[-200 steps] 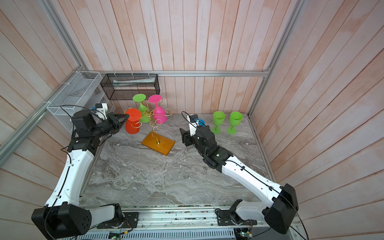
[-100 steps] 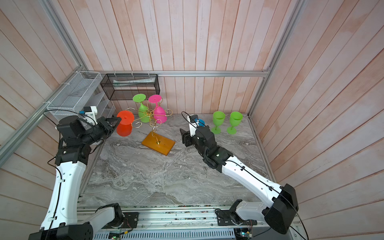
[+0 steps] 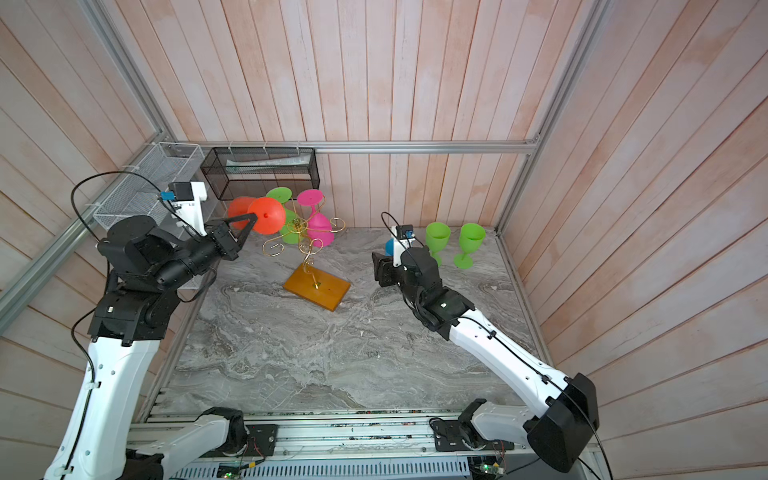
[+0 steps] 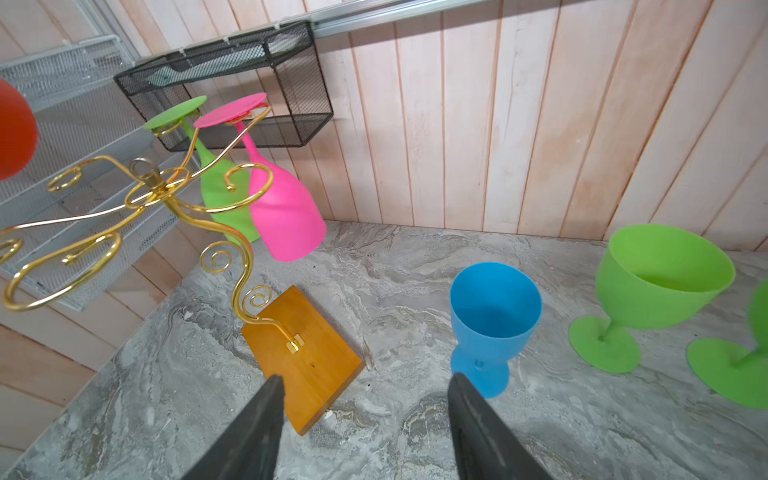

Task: Take the wine glass off the wine glass rack
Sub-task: 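Lift the red glass off the rack toward the robot with the left gripper, then carry the red glass toward the right gripper while the right gripper approaches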

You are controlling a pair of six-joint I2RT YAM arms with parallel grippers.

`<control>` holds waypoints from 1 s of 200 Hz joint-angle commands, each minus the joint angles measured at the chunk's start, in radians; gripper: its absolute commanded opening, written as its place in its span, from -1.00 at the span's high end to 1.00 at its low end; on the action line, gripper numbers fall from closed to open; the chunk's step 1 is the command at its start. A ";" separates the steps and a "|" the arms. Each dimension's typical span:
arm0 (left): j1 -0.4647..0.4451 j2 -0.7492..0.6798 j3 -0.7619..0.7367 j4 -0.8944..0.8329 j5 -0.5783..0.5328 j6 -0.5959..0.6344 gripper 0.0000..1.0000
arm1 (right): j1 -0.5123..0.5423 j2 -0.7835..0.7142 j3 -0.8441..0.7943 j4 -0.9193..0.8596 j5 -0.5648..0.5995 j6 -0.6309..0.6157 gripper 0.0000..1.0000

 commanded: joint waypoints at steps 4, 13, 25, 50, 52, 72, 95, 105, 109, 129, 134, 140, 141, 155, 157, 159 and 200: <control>-0.161 0.015 0.029 0.035 -0.132 0.200 1.00 | -0.076 -0.069 0.017 -0.059 -0.065 0.133 -0.24; -0.249 0.025 0.028 0.044 -0.199 0.257 1.00 | -0.106 -0.087 0.019 -0.084 -0.076 0.164 -0.24; -0.379 0.039 0.026 0.058 -0.310 0.353 1.00 | -0.145 -0.113 0.023 -0.111 -0.095 0.202 -0.24; -0.616 0.087 0.013 0.124 -0.511 0.513 1.00 | -0.217 -0.175 0.023 -0.156 -0.149 0.289 -0.24; -0.631 0.092 0.010 0.135 -0.527 0.525 1.00 | -0.221 -0.179 0.024 -0.160 -0.153 0.295 -0.24; -0.784 0.132 -0.044 0.253 -0.666 0.666 1.00 | -0.267 -0.214 0.042 -0.221 -0.189 0.362 -0.24; -0.849 0.185 -0.101 0.381 -0.737 0.780 1.00 | -0.329 -0.277 0.060 -0.278 -0.242 0.433 -0.24; -0.857 0.204 -0.126 0.430 -0.747 0.818 1.00 | -0.365 -0.301 0.073 -0.302 -0.280 0.458 -0.24; -0.860 0.210 -0.137 0.454 -0.754 0.832 1.00 | -0.379 -0.308 0.081 -0.313 -0.295 0.467 -0.24; -0.869 0.240 -0.195 0.572 -0.788 0.902 1.00 | -0.450 -0.333 0.112 -0.357 -0.395 0.514 -0.23; -0.871 0.246 -0.210 0.605 -0.804 0.920 1.00 | -0.466 -0.337 0.117 -0.367 -0.418 0.525 -0.22; -0.876 0.255 -0.228 0.644 -0.816 0.946 1.00 | -0.482 -0.338 0.123 -0.373 -0.449 0.538 -0.21; -0.877 0.256 -0.232 0.651 -0.817 0.950 1.00 | -0.484 -0.338 0.124 -0.375 -0.454 0.540 -0.21; -0.893 0.277 -0.267 0.737 -0.852 1.008 1.00 | -0.512 -0.335 0.134 -0.385 -0.533 0.570 -0.19; -0.896 0.281 -0.272 0.752 -0.856 1.019 1.00 | -0.514 -0.332 0.136 -0.385 -0.542 0.574 -0.19; -0.898 0.286 -0.276 0.763 -0.861 1.029 1.00 | -0.516 -0.330 0.137 -0.389 -0.552 0.577 -0.20; -0.942 0.375 -0.351 1.035 -0.956 1.253 1.00 | -0.520 -0.306 0.134 -0.369 -0.683 0.651 -0.20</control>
